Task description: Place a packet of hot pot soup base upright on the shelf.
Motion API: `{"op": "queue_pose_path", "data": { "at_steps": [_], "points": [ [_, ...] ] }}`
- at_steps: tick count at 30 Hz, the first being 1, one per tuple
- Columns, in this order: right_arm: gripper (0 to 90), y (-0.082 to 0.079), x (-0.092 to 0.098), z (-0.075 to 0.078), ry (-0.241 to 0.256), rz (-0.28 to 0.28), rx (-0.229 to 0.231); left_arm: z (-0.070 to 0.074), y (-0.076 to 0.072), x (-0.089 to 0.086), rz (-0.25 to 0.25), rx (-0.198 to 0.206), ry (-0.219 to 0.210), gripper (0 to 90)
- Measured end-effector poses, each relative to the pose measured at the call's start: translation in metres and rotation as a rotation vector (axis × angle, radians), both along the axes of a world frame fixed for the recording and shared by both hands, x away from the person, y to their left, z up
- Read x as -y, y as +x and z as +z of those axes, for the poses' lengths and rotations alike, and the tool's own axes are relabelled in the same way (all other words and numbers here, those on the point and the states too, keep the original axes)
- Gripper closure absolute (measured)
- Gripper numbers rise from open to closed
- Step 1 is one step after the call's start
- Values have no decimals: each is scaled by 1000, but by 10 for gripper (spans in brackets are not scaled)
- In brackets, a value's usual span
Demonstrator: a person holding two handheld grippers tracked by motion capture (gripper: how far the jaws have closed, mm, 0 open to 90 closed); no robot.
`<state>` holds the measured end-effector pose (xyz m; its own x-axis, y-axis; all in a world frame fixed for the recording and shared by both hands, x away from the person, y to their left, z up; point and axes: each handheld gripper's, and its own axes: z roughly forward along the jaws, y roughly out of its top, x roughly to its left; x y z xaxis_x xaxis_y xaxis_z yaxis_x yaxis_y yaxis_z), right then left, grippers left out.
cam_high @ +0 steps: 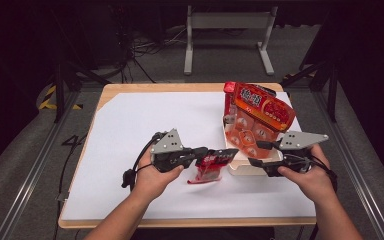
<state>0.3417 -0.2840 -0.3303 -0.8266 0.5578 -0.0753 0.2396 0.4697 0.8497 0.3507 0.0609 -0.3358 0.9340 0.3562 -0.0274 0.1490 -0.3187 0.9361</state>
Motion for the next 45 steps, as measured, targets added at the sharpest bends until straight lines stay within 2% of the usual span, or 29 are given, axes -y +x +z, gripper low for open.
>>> {"op": "queue_pose_path", "data": {
  "at_steps": [3, 8, 11, 19, 27, 29, 31, 36, 39, 42, 45],
  "points": [
    [380, 3, -10, -1, 0, 12, 4, 4, 0, -4, 15, 25, -5, 900],
    [364, 7, -18, -3, 9, 27, 13, 10, 0, -10, 23, 38, -35, 900],
    [354, 9, -24, -4, 20, 52, 11, 14, -2, -12, 8, 43, -65, 900],
    [328, 9, -37, -3, 33, 111, 23, 20, -7, -11, -22, 68, -89, 900],
    [331, 11, -45, 0, 37, 125, 38, 21, -10, -9, -35, 70, -114, 900],
    [417, 11, -47, 1, 31, 138, 35, 22, -10, -8, -42, 74, -115, 900],
    [548, 10, -48, 3, 13, 158, 41, 22, -10, -8, -45, 78, -115, 900],
    [731, 8, -48, 9, 2, 210, 32, 22, -9, -11, -25, 86, -130, 900],
    [842, 8, -48, 11, 1, 247, 29, 20, -6, -14, -16, 75, -141, 900],
    [887, 7, -49, 13, -8, 263, 35, 20, -5, -14, -13, 74, -148, 900],
    [899, 7, -48, 16, -2, 254, 39, 21, -6, -14, -20, 69, -159, 900]
  ]
}}
